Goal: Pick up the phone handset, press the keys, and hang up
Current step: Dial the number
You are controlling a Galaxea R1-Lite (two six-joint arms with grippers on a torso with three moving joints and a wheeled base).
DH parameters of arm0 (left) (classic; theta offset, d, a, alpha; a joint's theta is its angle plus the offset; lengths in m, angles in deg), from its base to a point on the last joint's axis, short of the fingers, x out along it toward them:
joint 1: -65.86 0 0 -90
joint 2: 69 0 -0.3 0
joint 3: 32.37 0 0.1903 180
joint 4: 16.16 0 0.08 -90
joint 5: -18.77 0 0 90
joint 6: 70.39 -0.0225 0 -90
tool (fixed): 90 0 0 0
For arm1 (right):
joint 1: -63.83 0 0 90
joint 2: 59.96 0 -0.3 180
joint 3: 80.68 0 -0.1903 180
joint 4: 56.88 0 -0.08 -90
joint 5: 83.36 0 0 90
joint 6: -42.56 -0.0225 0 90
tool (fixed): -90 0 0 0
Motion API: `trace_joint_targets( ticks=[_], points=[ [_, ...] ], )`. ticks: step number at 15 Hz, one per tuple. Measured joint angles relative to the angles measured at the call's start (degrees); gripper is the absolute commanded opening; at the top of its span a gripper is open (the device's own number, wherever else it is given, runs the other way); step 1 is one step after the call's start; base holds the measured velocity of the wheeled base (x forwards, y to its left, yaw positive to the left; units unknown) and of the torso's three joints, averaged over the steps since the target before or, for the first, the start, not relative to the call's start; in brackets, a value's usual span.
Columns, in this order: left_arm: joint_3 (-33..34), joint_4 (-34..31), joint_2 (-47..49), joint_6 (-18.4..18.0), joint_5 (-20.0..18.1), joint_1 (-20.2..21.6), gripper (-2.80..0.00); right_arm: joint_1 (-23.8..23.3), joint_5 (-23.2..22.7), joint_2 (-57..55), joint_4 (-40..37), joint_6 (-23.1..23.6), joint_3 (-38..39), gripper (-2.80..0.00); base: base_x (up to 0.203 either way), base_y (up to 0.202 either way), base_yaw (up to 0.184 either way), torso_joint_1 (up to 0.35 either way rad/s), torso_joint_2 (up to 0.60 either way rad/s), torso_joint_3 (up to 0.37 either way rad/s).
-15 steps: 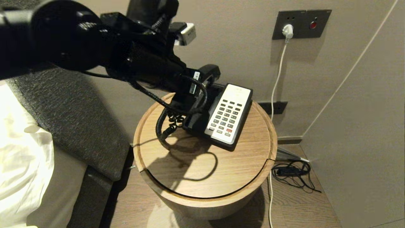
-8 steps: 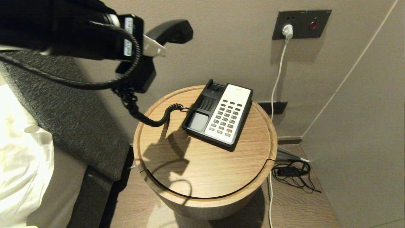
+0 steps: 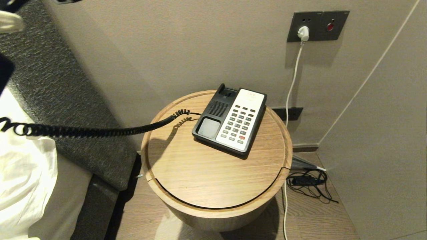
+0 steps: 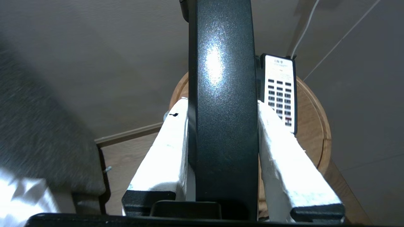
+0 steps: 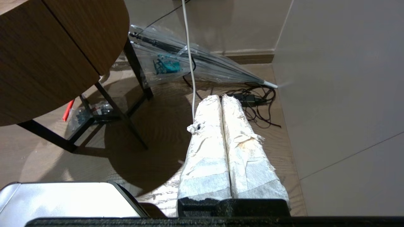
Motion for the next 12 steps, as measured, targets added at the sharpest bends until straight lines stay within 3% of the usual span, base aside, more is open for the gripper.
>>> trace_joint_targets(
  ticks=[4,9,12],
  points=[
    [5.6,0.0,-7.9,0.6,-2.5,1.8,-2.80,0.0,-2.0,0.0,-1.5,-0.5,-3.9,-2.80,0.000,0.000,0.000,0.000,0.00,0.000],
    [12.2,0.8,-12.1,1.8,-3.8,1.9,-2.80,0.0,-11.2,-5.9,-27.7,-1.6,-33.8,-2.80,0.000,0.000,0.000,0.000,0.00,0.000],
    [13.0,0.8,-12.4,4.6,-5.0,2.0,-2.80,0.0,-14.5,-20.8,-34.1,-2.2,-46.5,-2.80,0.000,0.000,0.000,0.000,0.00,0.000]
  ],
)
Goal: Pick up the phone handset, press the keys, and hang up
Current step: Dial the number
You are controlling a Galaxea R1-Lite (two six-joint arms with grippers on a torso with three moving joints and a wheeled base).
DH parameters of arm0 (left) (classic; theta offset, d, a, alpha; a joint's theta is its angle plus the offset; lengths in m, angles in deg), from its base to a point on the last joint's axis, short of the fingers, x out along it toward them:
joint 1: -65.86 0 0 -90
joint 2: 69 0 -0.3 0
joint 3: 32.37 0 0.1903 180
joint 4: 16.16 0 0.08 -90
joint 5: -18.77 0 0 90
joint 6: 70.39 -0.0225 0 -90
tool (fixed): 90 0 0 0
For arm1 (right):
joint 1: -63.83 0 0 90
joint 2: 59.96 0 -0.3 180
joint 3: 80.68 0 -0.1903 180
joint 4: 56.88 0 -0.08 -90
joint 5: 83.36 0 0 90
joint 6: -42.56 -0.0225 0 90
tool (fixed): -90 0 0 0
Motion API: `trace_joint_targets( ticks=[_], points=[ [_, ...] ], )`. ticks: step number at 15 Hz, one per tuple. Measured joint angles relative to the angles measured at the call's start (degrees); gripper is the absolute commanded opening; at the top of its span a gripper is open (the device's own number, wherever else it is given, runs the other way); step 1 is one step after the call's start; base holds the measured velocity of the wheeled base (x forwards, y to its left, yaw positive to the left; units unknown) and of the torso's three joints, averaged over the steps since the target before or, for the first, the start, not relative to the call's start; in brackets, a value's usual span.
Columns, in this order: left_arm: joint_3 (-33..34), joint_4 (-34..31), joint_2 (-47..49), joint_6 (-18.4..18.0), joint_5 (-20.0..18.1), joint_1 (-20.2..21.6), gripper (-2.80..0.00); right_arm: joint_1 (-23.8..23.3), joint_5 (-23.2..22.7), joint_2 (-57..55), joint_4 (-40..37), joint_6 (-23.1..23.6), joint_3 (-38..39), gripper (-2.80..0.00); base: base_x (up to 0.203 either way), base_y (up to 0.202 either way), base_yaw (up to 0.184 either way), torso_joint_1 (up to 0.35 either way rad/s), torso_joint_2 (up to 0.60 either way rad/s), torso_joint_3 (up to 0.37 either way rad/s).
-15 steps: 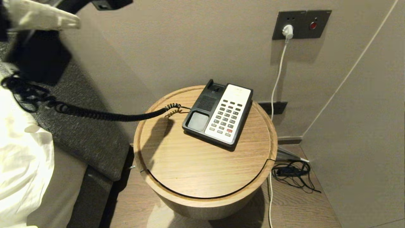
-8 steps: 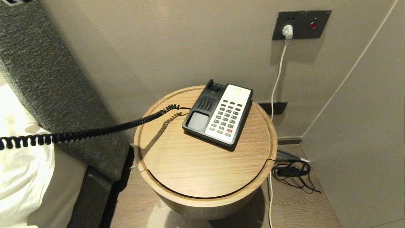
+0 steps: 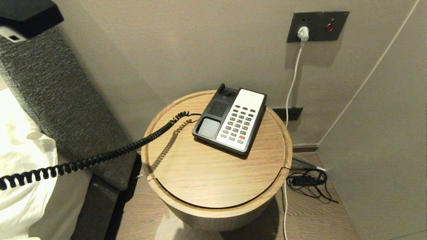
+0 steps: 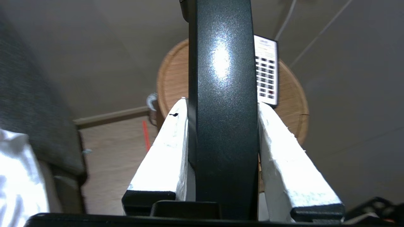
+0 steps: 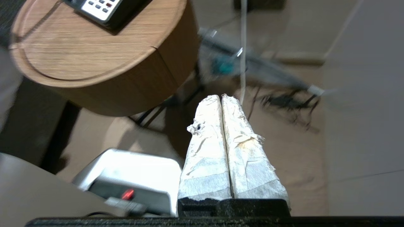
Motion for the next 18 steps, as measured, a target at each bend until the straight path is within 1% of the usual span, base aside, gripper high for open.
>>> trace_joint_targets(
  ticks=[2,4,6,8,11,12,13,14,16,17,18],
  points=[
    [0.4,0.0,0.0,1.8,-1.5,0.0,-2.80,0.6,-1.8,-12.7,1.7,0.1,-6.4,-2.80,0.000,0.000,0.000,0.000,0.00,0.000],
    [0.6,0.1,0.1,2.1,-1.8,0.0,-2.80,2.1,-2.2,-26.2,4.6,0.0,-12.9,-2.80,0.000,0.000,0.000,0.000,0.00,0.000],
    [0.4,0.2,0.4,2.2,-1.8,0.0,-2.80,5.7,-2.1,-40.0,6.2,-0.7,-21.5,-2.80,0.000,0.000,0.000,0.000,0.00,0.000],
    [0.7,0.1,0.6,2.2,-1.7,0.0,-2.80,11.9,-2.0,-50.9,6.7,-4.3,-29.6,-2.80,0.000,0.000,0.000,0.000,0.00,0.000],
    [1.0,0.1,0.6,2.6,-1.8,0.0,-2.80,24.1,-1.6,-64.1,6.8,-14.4,-41.8,-2.80,0.000,0.000,0.000,0.000,0.00,0.000],
    [1.0,0.1,0.6,2.6,-1.8,0.0,-2.80,27.4,-0.6,-67.5,5.3,-16.7,-45.5,-2.80,0.000,0.000,0.000,0.000,0.00,0.000],
    [1.1,0.1,0.6,2.6,-1.8,0.0,-2.80,29.8,1.0,-69.9,2.9,-17.7,-48.8,-2.80,0.000,0.000,0.000,0.000,0.00,0.000],
    [1.1,0.1,0.6,2.6,-1.8,0.0,-2.80,32.0,2.7,-72.0,-1.4,-18.0,-52.5,-2.80,0.000,0.000,0.000,0.000,0.00,0.000],
    [1.3,0.1,0.6,2.6,-2.5,0.0,-2.80,34.7,4.3,-75.2,-11.7,-18.2,-59.0,-2.80,0.000,0.000,0.000,0.000,0.00,0.000],
    [1.3,0.1,0.5,2.6,-2.7,0.0,-2.80,35.4,4.8,-76.8,-15.5,-18.2,-60.8,-2.80,0.000,0.000,0.000,0.000,0.00,0.000],
    [1.4,0.1,0.5,2.6,-2.7,0.0,-2.80,36.1,5.2,-78.2,-16.8,-18.4,-62.0,-2.80,0.000,0.000,0.000,0.000,0.00,0.000]
  ],
)
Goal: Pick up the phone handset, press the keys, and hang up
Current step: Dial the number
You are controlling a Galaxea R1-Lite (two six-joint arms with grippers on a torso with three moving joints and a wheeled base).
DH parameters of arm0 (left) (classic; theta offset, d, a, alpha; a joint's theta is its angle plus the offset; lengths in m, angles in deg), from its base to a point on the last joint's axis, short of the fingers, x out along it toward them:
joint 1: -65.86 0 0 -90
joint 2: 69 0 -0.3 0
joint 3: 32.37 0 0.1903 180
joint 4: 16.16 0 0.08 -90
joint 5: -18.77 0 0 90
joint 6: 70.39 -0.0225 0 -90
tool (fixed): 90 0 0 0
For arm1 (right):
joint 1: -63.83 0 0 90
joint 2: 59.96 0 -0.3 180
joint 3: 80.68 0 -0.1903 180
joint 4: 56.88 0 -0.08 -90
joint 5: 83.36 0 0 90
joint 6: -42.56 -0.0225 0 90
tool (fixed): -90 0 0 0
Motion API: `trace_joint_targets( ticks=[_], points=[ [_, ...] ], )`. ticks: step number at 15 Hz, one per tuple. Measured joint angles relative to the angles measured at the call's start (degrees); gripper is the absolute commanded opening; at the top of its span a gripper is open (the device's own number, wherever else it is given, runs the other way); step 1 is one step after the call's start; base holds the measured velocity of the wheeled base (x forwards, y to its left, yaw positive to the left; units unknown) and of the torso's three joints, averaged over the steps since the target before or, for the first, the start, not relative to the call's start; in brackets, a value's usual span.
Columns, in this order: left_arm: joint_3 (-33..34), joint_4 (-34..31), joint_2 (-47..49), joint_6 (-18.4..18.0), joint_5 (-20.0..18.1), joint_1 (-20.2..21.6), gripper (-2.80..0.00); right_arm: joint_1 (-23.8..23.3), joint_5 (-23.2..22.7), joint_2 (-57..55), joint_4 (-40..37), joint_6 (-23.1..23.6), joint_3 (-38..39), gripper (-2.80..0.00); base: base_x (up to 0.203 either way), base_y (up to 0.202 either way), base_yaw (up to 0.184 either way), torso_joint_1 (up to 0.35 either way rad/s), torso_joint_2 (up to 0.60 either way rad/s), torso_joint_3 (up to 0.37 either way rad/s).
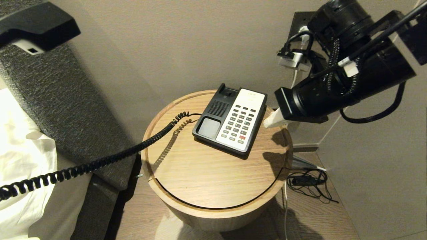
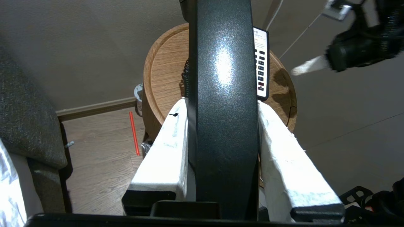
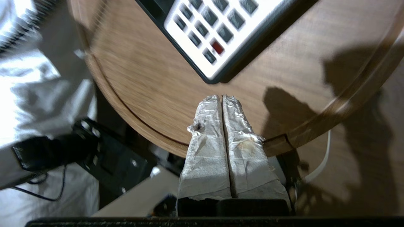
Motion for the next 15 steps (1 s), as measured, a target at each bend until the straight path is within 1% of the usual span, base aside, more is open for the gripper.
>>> trace_joint_targets(
  ticks=[3,5,9,15],
  points=[
    [0.0,0.0,-0.1,0.0,0.0,0.0,-2.80,1.5,1.8,-3.6,2.6,-0.3,-1.3,-2.80,0.000,0.000,0.000,0.000,0.00,0.000],
    [0.1,0.0,-0.1,0.0,0.0,0.0,-2.80,1.6,2.1,-5.7,4.5,-0.3,-1.9,-2.80,0.000,0.000,0.000,0.000,0.00,0.000],
    [0.8,0.1,-0.4,0.0,-0.1,0.0,-2.80,1.7,2.3,-9.1,10.6,0.1,-2.6,-2.80,0.000,0.000,0.000,0.000,0.00,0.000],
    [1.5,0.0,-0.7,0.0,-0.1,0.0,-2.80,-0.5,2.4,-10.9,11.5,0.0,-2.8,-2.80,0.000,0.000,0.000,0.000,0.00,0.000]
  ],
)
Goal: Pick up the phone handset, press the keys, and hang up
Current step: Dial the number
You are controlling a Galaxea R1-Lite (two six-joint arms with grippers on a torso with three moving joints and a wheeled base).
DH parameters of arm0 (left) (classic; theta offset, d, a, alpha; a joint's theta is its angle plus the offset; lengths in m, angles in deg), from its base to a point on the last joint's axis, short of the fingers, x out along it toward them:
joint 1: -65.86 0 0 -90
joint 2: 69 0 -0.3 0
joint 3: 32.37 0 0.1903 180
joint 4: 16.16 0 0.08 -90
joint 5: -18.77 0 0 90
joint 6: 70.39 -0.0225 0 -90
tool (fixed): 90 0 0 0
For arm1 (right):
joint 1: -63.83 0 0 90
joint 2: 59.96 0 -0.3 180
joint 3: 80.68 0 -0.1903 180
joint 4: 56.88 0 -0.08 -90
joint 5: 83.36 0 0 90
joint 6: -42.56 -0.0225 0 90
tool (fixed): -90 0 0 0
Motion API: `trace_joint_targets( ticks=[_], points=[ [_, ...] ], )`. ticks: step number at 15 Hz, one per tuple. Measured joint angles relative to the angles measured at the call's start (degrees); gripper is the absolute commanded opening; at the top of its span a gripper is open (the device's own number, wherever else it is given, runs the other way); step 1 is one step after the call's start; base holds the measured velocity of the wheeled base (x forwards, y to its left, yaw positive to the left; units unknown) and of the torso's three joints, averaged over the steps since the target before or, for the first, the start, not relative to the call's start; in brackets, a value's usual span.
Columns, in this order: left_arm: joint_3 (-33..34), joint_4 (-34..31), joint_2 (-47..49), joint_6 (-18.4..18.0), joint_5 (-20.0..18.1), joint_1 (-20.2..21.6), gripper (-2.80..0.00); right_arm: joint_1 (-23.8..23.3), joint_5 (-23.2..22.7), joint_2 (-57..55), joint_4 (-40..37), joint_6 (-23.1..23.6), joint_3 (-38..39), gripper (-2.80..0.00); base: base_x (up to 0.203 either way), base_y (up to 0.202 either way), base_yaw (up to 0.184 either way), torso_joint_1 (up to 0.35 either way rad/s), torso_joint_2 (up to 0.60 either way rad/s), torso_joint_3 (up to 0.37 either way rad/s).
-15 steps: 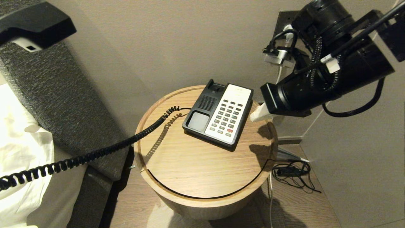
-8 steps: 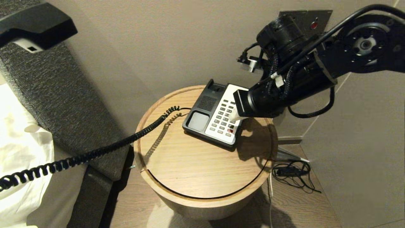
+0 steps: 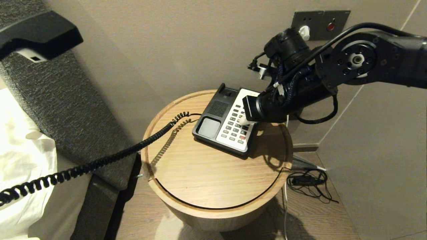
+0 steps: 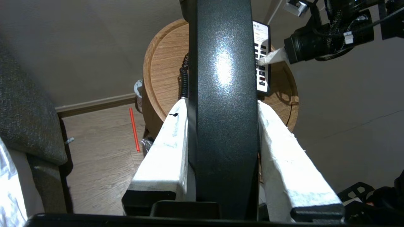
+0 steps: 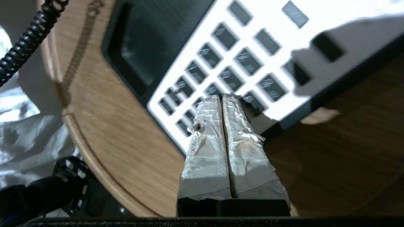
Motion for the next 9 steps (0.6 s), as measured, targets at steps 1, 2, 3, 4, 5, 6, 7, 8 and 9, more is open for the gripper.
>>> trace_joint_targets(
  ticks=[1,2,3,4,5,6,7,8,9],
  points=[
    [0.1,0.0,0.0,0.0,0.0,0.0,-2.80,-0.2,0.0,-0.1,0.4,0.1,0.0,-2.80,0.000,0.000,0.000,0.000,0.00,0.000],
    [0.1,0.0,0.0,0.0,-0.1,0.0,-2.80,-0.4,0.0,-0.3,1.0,0.1,0.0,-2.80,0.000,0.000,0.000,0.000,0.00,0.000],
    [0.2,0.0,0.0,0.0,-0.3,0.0,-2.80,-0.5,0.0,-0.3,1.6,0.1,0.0,-2.80,0.000,0.000,0.000,0.000,0.00,0.000],
    [0.2,0.0,0.0,0.0,-0.3,0.0,-2.80,-0.5,0.0,-0.4,1.8,0.2,0.0,-2.80,0.000,0.000,0.000,0.000,0.00,0.000],
    [0.2,0.0,0.0,0.0,-0.3,0.0,-2.80,-0.6,0.0,-0.4,1.9,0.1,0.0,-2.80,0.000,0.000,0.000,0.000,0.00,0.000],
    [0.2,0.0,0.0,0.0,-0.3,0.0,-2.80,-0.6,0.0,-0.5,1.9,0.1,0.0,-2.80,0.000,0.000,0.000,0.000,0.00,0.000],
    [0.2,0.0,0.0,0.0,-0.3,0.0,-2.80,-0.6,-0.1,-0.6,2.0,0.1,0.0,-2.80,0.000,0.000,0.000,0.000,0.00,0.000],
    [0.2,0.0,0.0,0.0,-0.3,0.0,-2.80,-0.6,-0.1,-0.8,2.0,0.0,0.0,-2.80,0.000,0.000,0.000,0.000,0.00,0.000],
    [0.2,0.0,0.0,0.0,-0.3,0.0,-2.80,-0.6,-0.1,-0.9,2.1,-0.1,0.0,-2.80,0.000,0.000,0.000,0.000,0.00,0.000]
  ],
)
